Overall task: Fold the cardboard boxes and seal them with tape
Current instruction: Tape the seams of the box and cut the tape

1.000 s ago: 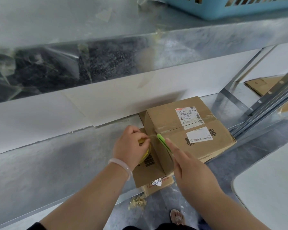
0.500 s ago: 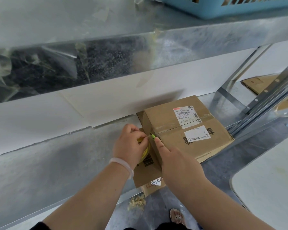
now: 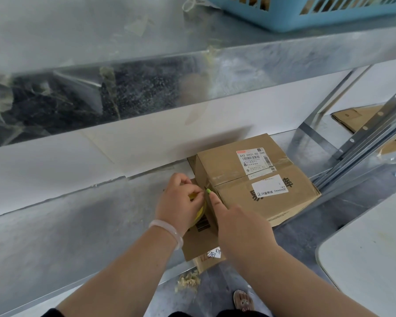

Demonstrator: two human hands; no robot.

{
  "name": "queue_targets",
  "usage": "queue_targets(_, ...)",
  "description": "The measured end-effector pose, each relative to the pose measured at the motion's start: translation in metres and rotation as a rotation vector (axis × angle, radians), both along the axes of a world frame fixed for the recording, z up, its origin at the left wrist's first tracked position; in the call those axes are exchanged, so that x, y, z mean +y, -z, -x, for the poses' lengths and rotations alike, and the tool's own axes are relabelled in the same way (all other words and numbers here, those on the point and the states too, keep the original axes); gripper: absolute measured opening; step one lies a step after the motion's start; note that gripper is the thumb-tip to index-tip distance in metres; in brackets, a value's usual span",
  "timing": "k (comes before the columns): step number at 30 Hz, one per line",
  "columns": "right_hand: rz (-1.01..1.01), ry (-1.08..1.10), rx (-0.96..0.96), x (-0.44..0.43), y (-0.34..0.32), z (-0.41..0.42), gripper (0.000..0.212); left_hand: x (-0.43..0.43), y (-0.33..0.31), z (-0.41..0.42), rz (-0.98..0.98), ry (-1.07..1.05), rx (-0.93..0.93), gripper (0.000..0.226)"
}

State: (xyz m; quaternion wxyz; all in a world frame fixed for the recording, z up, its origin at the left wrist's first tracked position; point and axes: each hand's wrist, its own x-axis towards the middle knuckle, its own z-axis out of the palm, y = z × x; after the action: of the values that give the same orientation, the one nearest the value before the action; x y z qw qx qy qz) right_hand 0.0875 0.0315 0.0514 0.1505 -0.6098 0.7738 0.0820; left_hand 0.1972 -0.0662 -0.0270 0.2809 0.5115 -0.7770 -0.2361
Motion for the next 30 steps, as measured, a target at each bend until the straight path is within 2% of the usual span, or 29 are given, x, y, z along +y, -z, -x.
queue_targets(7,-0.046,-0.016,0.013,-0.007,0.0,0.002,0.076,0.005,-0.001,0.001,0.0,0.006,0.018,0.017)
queue_targets(11,-0.051,-0.029,-0.02,-0.003,0.0,0.005,0.079,-0.004,-0.003,-0.008,-0.069,-0.123,0.084,0.019)
queue_targets(15,0.06,-0.063,-0.143,0.004,-0.001,0.013,0.078,-0.003,-0.004,-0.016,-0.074,-0.162,0.071,0.019)
queue_targets(20,0.359,-0.06,-0.355,0.021,0.01,0.035,0.061,-0.003,-0.01,-0.044,0.025,-0.212,0.011,0.014)
queue_targets(23,0.5,0.087,-0.475,0.028,0.006,0.062,0.044,-0.007,-0.017,-0.069,0.188,-0.256,-0.062,0.009)
queue_targets(25,0.624,0.237,-0.518,0.027,0.003,0.09,0.03,-0.008,-0.015,-0.083,0.281,-0.268,-0.18,0.014)
queue_targets(28,0.742,0.465,-0.559,0.018,0.002,0.141,0.025,-0.001,-0.001,-0.098,0.278,-0.311,-0.327,0.03)
queue_targets(30,0.724,0.573,-0.528,0.007,0.01,0.18,0.027,0.012,0.01,-0.099,0.253,-0.341,-0.375,0.035)
